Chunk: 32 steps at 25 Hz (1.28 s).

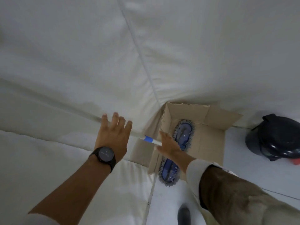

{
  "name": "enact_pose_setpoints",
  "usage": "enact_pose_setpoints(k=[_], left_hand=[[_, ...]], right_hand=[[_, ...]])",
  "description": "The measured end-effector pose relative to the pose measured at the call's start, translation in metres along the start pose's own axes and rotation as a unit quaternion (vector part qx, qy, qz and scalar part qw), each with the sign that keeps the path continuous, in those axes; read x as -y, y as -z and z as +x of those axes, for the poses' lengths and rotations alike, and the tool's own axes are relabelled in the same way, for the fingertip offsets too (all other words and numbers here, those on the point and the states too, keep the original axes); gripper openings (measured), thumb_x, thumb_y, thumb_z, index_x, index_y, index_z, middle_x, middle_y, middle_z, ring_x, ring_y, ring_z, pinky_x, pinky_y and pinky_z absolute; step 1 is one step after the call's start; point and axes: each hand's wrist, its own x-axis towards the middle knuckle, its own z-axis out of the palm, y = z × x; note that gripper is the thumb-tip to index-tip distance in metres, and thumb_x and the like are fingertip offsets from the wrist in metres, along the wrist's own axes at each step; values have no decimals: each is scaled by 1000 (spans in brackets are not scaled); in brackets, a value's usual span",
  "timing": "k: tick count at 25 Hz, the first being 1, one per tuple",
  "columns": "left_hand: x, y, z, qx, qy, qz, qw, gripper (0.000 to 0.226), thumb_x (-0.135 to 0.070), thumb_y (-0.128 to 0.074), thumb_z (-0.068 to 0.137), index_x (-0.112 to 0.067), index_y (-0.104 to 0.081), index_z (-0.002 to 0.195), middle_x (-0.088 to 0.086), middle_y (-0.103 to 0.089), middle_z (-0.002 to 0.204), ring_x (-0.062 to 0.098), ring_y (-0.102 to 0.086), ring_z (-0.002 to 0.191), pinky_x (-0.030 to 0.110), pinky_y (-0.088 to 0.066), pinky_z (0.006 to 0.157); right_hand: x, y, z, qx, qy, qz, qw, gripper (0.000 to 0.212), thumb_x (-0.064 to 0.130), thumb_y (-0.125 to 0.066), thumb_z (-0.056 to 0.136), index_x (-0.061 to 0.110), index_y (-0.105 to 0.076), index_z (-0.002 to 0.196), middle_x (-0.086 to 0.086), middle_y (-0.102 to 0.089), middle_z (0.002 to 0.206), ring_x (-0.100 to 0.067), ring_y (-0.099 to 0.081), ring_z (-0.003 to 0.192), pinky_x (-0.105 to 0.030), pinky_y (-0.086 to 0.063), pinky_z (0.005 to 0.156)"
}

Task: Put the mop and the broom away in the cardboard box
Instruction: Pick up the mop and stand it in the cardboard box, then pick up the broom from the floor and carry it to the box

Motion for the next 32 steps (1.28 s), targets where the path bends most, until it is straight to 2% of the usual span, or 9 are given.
enact_pose_setpoints(k=[2,3,6,9,12,14,18,25,32], left_hand=[[-44,-5,-17,-16,-29,-81,996,45,-18,-63,69,-17,-69,113,9,-65,102,37,-52,106,52,-41,87],[-68,-5,-22,-12,-54,-93,994,36,-16,-65,66,-18,-72,101,6,-66,90,33,-55,93,45,-42,77],[-155,36,-42,-15,-162,-116,980,28,-17,-78,59,-17,-72,86,6,-65,76,30,-58,73,38,-47,63],[-239,112,-53,-30,-185,-129,974,39,-32,-61,85,-22,-59,122,3,-66,113,28,-57,106,41,-47,81],[-339,183,-69,-48,-241,-161,956,54,-36,-50,88,-27,-48,141,0,-58,135,27,-47,127,42,-44,97],[-408,224,-81,-61,-270,-188,942,54,-31,-48,86,-29,-51,140,-1,-59,135,26,-49,126,41,-45,95],[-562,314,-128,-79,-324,-214,918,48,-34,-49,87,-31,-56,134,-3,-62,129,25,-54,117,40,-47,92],[-818,482,-214,-75,-381,-228,893,53,-30,-49,87,-29,-52,140,-1,-59,135,26,-50,122,42,-46,93],[-1081,637,-183,-104,-404,-282,864,48,-26,-49,89,-30,-57,136,-4,-64,130,23,-51,119,40,-48,90]], right_hand=[[-30,31,-60,-39,-14,-7,999,82,30,-68,91,19,-21,158,-13,-32,160,-31,-34,144,-47,-40,111],[-47,49,-94,-63,-31,-10,998,85,31,-68,91,18,-19,159,-13,-28,163,-32,-28,148,-46,-35,115],[-105,99,-225,-162,-85,-39,982,85,31,-69,91,17,-20,159,-10,-27,163,-31,-25,150,-45,-34,115],[-158,146,-343,-244,-127,-72,959,82,27,-70,91,16,-22,157,-10,-29,162,-32,-22,152,-46,-37,114],[-229,176,-449,-305,-167,-92,933,81,26,-70,91,19,-24,158,-10,-29,164,-34,-23,153,-47,-34,117],[-285,190,-508,-328,-188,-108,919,79,27,-69,91,21,-25,157,-10,-29,164,-35,-23,153,-50,-34,119],[-417,224,-640,-336,-243,-109,904,84,31,-68,92,24,-17,159,-10,-17,168,-33,-4,157,-53,-20,124],[-627,306,-859,-312,-294,-123,895,87,35,-68,92,23,-16,160,-12,-18,168,-34,-5,157,-56,-22,123],[-855,470,-944,-302,-294,-145,895,86,35,-69,92,23,-17,160,-12,-19,168,-35,-7,157,-56,-24,122]])
